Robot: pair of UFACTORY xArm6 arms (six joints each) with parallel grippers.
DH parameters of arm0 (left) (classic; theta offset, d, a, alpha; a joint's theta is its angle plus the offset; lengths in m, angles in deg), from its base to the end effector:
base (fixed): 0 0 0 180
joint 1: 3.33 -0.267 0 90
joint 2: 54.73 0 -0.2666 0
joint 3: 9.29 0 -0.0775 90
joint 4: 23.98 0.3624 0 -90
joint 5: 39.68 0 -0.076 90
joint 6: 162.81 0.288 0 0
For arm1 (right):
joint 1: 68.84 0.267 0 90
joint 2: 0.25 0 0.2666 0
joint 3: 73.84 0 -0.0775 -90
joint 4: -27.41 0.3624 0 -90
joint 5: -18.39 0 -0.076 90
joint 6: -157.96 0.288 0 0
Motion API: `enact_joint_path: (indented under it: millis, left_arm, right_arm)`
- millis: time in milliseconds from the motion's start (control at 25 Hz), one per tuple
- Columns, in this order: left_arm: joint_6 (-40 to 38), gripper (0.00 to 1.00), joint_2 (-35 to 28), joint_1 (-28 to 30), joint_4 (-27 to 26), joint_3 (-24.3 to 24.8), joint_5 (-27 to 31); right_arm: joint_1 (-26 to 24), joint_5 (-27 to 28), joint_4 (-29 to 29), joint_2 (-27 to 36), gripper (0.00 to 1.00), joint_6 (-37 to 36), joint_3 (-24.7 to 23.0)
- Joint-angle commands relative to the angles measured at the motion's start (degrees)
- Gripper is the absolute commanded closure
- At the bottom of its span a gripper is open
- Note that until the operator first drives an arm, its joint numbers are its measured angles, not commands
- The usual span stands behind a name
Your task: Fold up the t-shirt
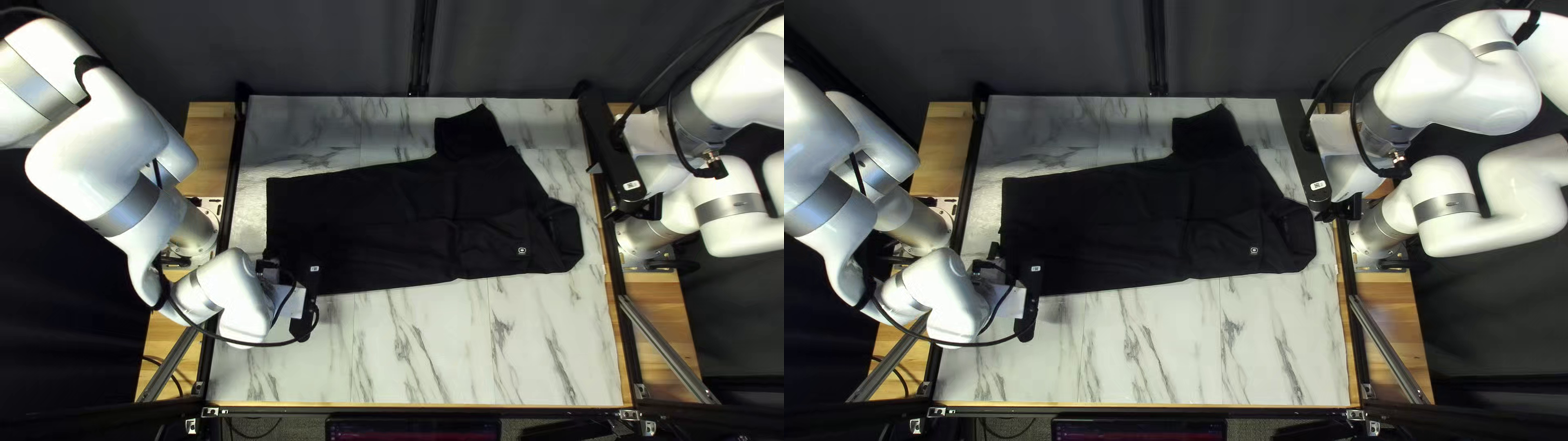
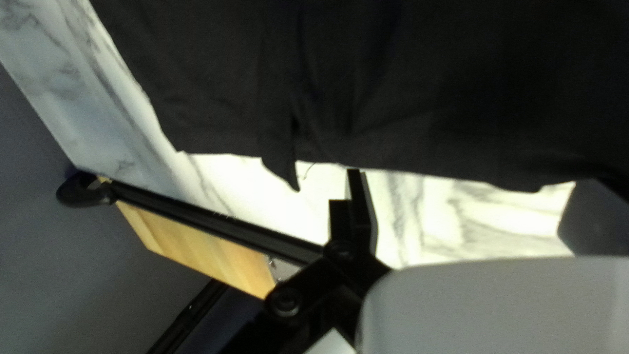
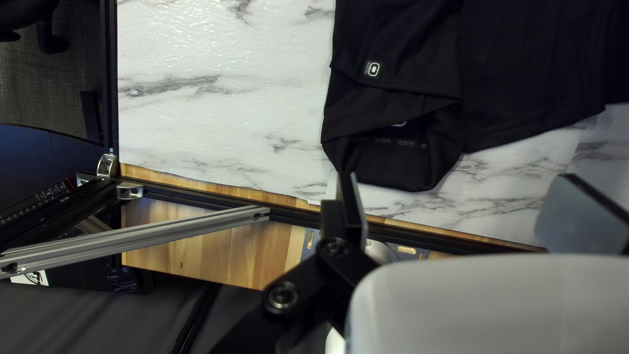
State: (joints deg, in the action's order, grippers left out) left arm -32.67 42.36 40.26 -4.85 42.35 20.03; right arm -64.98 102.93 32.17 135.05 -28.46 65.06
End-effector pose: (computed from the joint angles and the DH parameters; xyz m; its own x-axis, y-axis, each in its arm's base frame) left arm 0.2118 -0.1065 -0.0214 0.9791 -0.0820 -0.1863 -0.1642 -0.8591 -0.4848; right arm 0.2872 0.0426 0.2882 0.9698 0.1693 0.1757 0.1827 -0.9811 -0.0635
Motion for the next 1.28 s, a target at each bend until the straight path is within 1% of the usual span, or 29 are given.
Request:
enact_joint_path:
  millis: [40, 280, 440, 600, 720, 880, 1280]
  left_arm:
    - [-0.8, 0.00, 0.1, 1.1, 0.1, -0.9, 0.2]
    - [-1.9, 0.00, -0.5, 2.1, 0.6, -1.3, 1.0]
    - [-1.8, 0.00, -2.3, 1.6, 0.5, 0.8, 1.1]
    - [-0.6, 0.00, -4.7, 0.3, 0.0, 2.3, 3.1]
    - [0.5, 0.00, -5.2, -1.0, 0.1, 2.9, 3.8]
    - [1.4, 0.00, -5.4, -2.8, 0.5, 4.2, 3.3]
    - [1.5, 0.00, -6.4, -4.0, 0.5, 6.6, 2.1]
  right_arm:
    - [0.0, 0.0, 0.0, 0.0, 0.00, 0.0, 0.0]
    - [0.0, 0.0, 0.0, 0.0, 0.00, 0.0, 0.0]
    - [0.0, 0.0, 0.0, 0.0, 0.00, 0.0, 0.0]
    - [0.0, 0.0, 0.0, 0.0, 0.00, 0.0, 0.0]
    - [0.0, 0.0, 0.0, 0.0, 0.00, 0.0, 0.0]
    - [0.0, 0.0, 0.0, 0.0, 0.00, 0.0, 0.0]
    - [0.0, 0.0, 0.0, 0.0, 0.00, 0.0, 0.0]
